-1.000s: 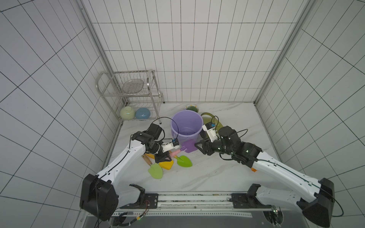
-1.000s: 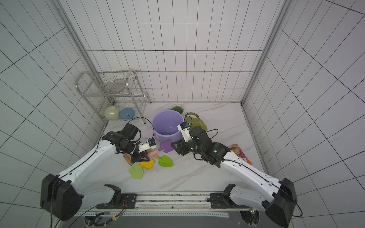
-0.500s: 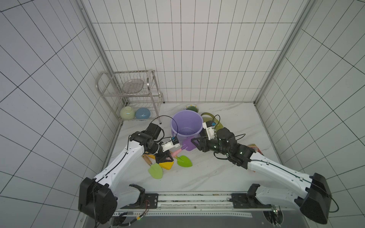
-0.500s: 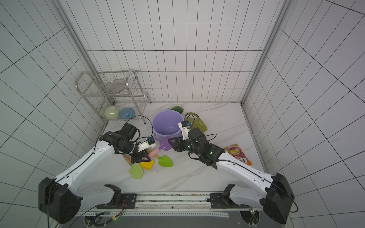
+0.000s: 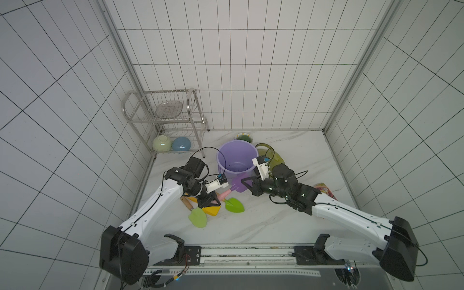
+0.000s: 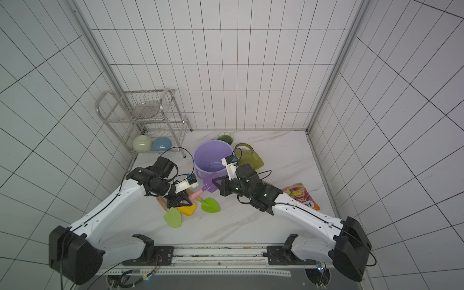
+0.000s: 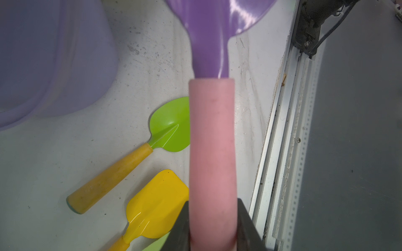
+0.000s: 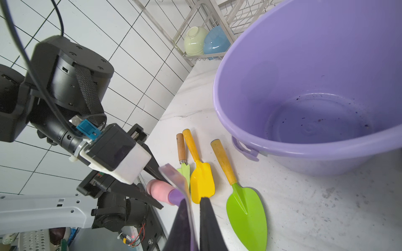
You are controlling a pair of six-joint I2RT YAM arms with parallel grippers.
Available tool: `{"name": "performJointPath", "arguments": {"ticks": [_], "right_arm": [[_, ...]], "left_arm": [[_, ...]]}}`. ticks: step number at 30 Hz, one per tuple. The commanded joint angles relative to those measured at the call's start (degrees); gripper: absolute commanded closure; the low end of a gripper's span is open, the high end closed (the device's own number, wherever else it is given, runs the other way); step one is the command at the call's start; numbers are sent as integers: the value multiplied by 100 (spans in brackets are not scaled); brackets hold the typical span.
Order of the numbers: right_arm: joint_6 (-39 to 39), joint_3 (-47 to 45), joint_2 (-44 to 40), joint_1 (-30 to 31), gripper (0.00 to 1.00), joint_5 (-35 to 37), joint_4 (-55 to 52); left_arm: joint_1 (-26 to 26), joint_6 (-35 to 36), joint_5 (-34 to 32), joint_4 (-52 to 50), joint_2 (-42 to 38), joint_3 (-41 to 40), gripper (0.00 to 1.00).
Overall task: Organize the gardening tools
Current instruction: Pick up the gardening tool from the center of the board, then place the gardening tool in the container.
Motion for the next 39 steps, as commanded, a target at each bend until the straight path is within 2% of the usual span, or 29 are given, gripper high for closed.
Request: {"name": "performJointPath", "arguments": {"ticks": [1,2,3,5,6,8,12,17,22,27,33,39], "right_arm": [[-49,123,-168,37,100,172,-163],[-73,150,-183,33,100,189,-207],[-121,181,-195,32,100,206,-266],[-231,281,-237,21,100,262,-436],[-301,364,-264,15,100,284,-561],[-481,576,-307,-25,100,371,-889],[-820,1093,-363,-258,100,661,-1732],[-1092,1889,-318,-849,100,764,-2604],[-1370,2982,164,-1336,100,980,-3377],[-1775,4159,987,-1327,100,1571,-4097],[-2161,5034,1973,-1118,100,2510,-4469],[-2223,5428,2726,-1050,100,2496,-4539]], "left_arm": [[9,99,-2,153,-127,143,100],[8,95,-50,177,-137,141,98],[4,87,-104,200,-137,146,89],[4,62,-235,240,-142,158,59],[4,65,-340,257,-151,166,49],[16,64,-559,296,-176,191,39],[186,102,-802,308,-287,276,29],[327,327,-979,118,-328,429,27],[328,443,-1178,132,-335,359,27],[310,485,-1354,238,-324,231,27],[222,550,-1676,435,-297,51,27],[139,588,-2028,741,-248,-205,28]]}}
